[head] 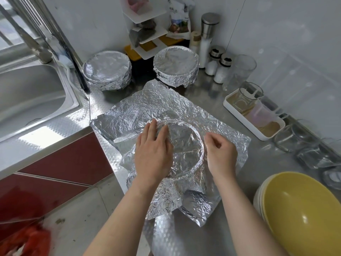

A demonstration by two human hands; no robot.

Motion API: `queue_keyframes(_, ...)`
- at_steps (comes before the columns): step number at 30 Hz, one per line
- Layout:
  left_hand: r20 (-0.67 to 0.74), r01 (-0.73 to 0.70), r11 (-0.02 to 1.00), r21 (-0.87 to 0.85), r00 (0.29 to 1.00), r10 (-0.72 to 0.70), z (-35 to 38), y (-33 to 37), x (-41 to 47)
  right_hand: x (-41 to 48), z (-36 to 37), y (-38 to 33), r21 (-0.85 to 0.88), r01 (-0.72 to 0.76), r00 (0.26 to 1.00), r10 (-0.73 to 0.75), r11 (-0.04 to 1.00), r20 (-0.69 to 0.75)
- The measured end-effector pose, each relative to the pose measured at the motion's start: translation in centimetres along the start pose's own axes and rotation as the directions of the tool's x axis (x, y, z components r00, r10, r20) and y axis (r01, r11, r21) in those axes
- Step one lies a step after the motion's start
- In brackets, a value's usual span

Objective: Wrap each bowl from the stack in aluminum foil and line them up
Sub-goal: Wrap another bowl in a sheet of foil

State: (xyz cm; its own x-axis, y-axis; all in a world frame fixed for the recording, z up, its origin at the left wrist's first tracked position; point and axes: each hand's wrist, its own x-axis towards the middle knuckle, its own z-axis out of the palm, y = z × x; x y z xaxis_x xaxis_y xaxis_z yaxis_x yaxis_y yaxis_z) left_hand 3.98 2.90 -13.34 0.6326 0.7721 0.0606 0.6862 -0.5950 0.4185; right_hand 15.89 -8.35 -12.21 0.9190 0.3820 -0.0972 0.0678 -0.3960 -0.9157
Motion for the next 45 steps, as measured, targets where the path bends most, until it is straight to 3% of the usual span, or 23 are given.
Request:
queue_keyframes(5, -0.097, 0.183, 0.948, -0.262, 0.972, -0.214, -0.8, -0.6, -0.5, -1.8, 0.8, 0.8, 0.17, -0.13, 0.991, 0.129, 0.977, 0.016)
queue_keyframes(10, -0.092, 0.189, 0.921, -0.341, 0.968, -0.233, -1.7, 0.0, -0.5, -2.5, 1.1, -0.1, 0.242, -0.215, 0.976, 0.22, 0.946, 0.006)
queue_keyframes(14, -0.046, 0.15, 0.951, -0.271, 0.985, -0.168, -3.3, -0.3, 1.3, -4.1, 0.8, -0.9, 0.186, -0.238, 0.969, 0.245, 0.953, -0.016)
queue_keyframes(18, 0.037, 0.097, 0.972, -0.215, 0.995, -0.091, -3.9, -0.7, 3.1, -4.7, 0.4, -1.0, -0.032, -0.208, 0.977, 0.209, 0.978, 0.041)
queue_keyframes(21, 0.026, 0.043, 0.985, -0.166, 0.999, -0.039, -3.6, -0.9, 3.6, -4.1, 0.0, -1.5, -0.236, -0.11, 0.991, 0.126, 0.966, 0.054)
queue_keyframes(25, -0.035, -0.136, 0.986, -0.098, 0.991, 0.133, -3.2, -0.5, 4.8, -1.1, 0.3, -3.5, -0.312, 0.101, 0.995, -0.096, 0.945, 0.031)
queue_keyframes(30, -0.008, -0.334, 0.94, -0.07, 0.943, 0.334, -2.5, 0.4, 6.5, 1.9, 2.8, -4.4, -0.435, 0.245, 0.966, -0.178, 0.866, 0.189)
queue_keyframes(35, -0.047, -0.359, 0.928, -0.097, 0.933, 0.356, -1.4, -0.2, 6.9, 2.3, 3.9, -3.8, -0.478, 0.282, 0.954, -0.192, 0.832, 0.23)
queue_keyframes(45, -0.093, -0.421, 0.897, -0.135, 0.907, 0.412, -0.2, -0.5, 6.8, 2.3, 5.2, -2.4, -0.413, 0.194, 0.976, -0.131, 0.89, 0.176)
